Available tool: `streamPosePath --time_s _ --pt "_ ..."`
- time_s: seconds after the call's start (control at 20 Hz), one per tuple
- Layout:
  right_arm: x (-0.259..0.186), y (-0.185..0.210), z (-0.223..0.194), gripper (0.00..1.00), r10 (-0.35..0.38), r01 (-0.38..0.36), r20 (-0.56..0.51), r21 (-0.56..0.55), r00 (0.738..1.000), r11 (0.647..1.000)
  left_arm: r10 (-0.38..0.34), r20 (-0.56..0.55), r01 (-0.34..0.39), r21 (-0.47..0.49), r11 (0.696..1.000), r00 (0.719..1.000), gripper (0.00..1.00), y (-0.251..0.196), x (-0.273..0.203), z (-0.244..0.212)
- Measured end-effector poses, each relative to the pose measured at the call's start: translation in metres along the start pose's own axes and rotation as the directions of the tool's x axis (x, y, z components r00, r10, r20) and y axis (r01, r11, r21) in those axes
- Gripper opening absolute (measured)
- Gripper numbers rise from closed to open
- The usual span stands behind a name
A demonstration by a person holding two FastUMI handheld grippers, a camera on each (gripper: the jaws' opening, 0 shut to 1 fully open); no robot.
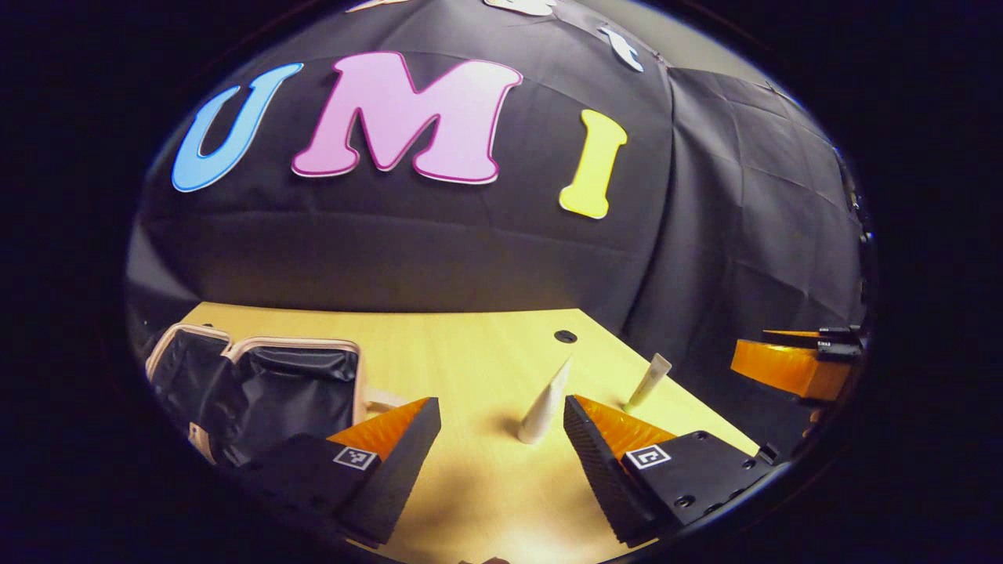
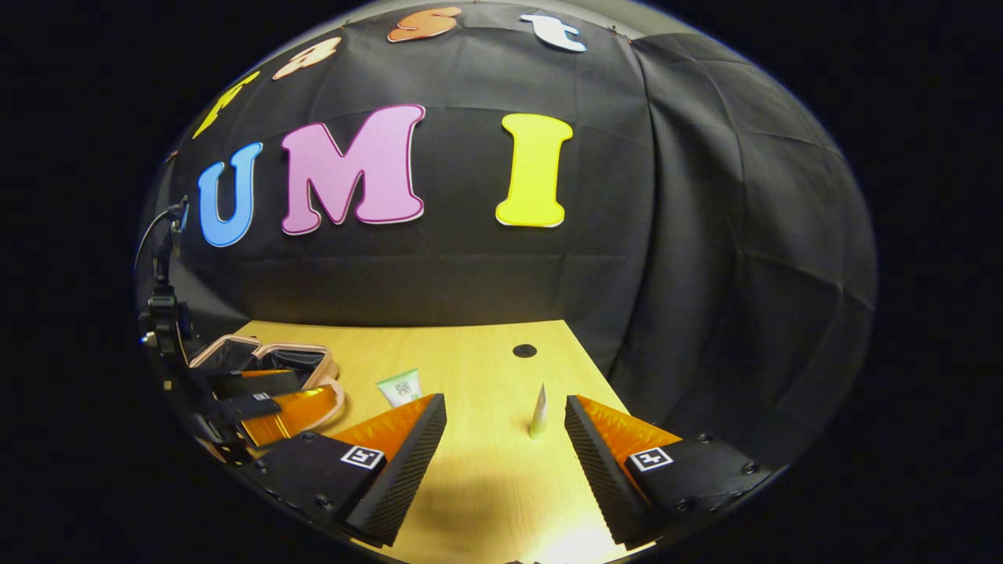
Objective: First open the suitcase, pack the skin care products into it, and then close the suitcase.
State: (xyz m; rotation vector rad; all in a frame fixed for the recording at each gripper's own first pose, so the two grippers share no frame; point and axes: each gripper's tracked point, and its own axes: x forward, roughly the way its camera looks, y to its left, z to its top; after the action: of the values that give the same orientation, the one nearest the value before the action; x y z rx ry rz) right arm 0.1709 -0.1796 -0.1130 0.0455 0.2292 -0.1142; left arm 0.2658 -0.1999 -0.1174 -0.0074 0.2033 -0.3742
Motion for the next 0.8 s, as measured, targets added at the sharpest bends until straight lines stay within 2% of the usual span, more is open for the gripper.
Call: streamPosePath --time_s 0.2,0.3,0.5,0.55,0.7,0.8 --pt "0.045 -0.021 -0.037 0.97 -0.001 0.001 -0.063 -0.006 0.998 1.0 -0.091 -0.095 0.097 0.054 0.994 0.991 0.96 -0.032 0.068 -0.041" --pt "0.069 -0.034 -0.051 0.97 -0.018 0.015 -0.09 -0.032 0.996 0.999 -0.091 -0.129 0.101 0.072 0.992 0.987 0.96 -0.035 0.098 -0.057" --pt "0.119 -0.038 -0.074 0.98 -0.008 0.014 -0.145 0.037 0.989 0.999 -0.081 -0.164 0.093 0.068 0.993 0.983 0.94 -0.043 0.148 -0.075" --pt "0.129 -0.037 -0.081 0.98 -0.005 0.014 -0.159 0.056 0.987 0.998 -0.066 -0.174 0.081 0.078 0.994 0.983 0.9 -0.043 0.156 -0.078" --pt "0.154 -0.031 -0.097 0.98 0.01 0.006 -0.184 0.084 0.983 0.996 -0.033 -0.195 0.055 0.109 0.992 0.98 0.55 -0.042 0.172 -0.083" --pt "0.17 -0.026 -0.103 0.98 0.016 0.002 -0.193 0.089 0.981 0.996 -0.039 -0.197 0.061 0.106 0.992 0.98 0.48 -0.045 0.174 -0.083"
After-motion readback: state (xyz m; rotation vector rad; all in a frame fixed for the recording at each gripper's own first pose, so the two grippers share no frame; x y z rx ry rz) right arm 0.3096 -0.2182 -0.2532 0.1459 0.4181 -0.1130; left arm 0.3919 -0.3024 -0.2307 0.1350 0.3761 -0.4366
